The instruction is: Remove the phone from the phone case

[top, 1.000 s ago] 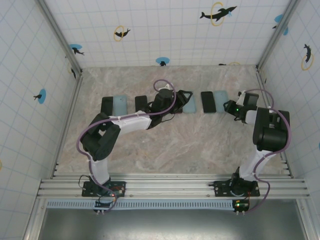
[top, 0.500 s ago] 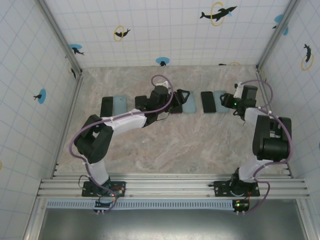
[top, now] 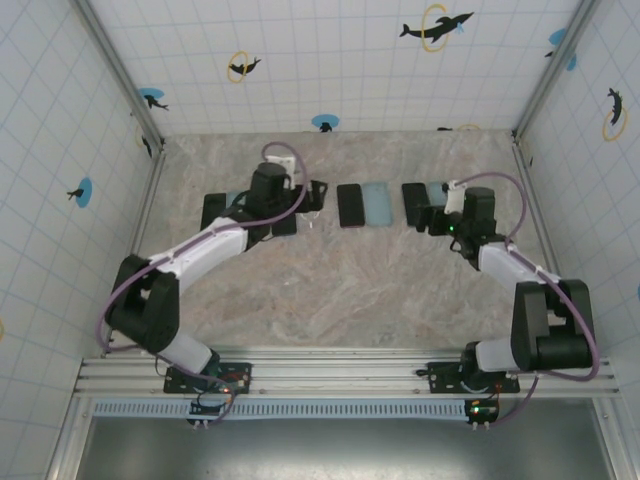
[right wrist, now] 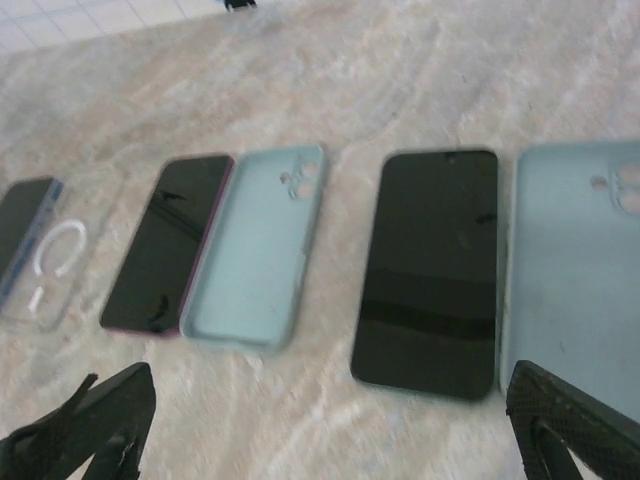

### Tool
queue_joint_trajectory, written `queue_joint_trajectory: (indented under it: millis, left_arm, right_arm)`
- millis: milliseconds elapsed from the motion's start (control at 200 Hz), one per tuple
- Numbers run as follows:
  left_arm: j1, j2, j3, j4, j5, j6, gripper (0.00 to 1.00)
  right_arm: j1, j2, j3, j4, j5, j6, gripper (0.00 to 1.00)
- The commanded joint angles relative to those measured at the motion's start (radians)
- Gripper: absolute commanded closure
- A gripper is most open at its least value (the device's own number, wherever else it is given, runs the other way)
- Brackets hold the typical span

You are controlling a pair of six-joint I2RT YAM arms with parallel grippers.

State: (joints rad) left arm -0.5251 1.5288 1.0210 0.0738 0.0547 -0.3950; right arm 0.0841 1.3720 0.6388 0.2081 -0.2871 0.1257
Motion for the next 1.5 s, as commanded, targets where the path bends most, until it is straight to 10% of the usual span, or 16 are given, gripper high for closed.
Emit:
queue_joint_trajectory:
  millis: [0,355,871,1126,1491]
  left_arm:
    - [0.085,-0.088,-0.139,-0.035,-0.112,0.158,0.03]
    - [0.358,-0.233,-0.62,0.282,-0.419,0.173,0.02]
    - [0.51,-0.075,-0.857,0.847,-0.214,0.331,0.02]
    - [0.531,0.009,-1.062,1.347,-0.136,0.35,0.03]
    - [0.534,-0.017,-1.03,1.224,-0.121,0.348,0.02]
  right_arm:
    - [-0.006,-0.061,-0.089,0.073,0.104,-0.017,0.05]
    - [-0.098,-0.074,-0.477,0.612,0.328,-0.015,0.0]
    - [-0.096,0.189,-0.681,1.211,0.2,-0.061,0.0]
    - [-0.065,0.147,-0.654,1.081,0.401,-0.032,0.0]
    - [-0.036,0.144,-0.636,1.035,0.449,-0.051,0.0]
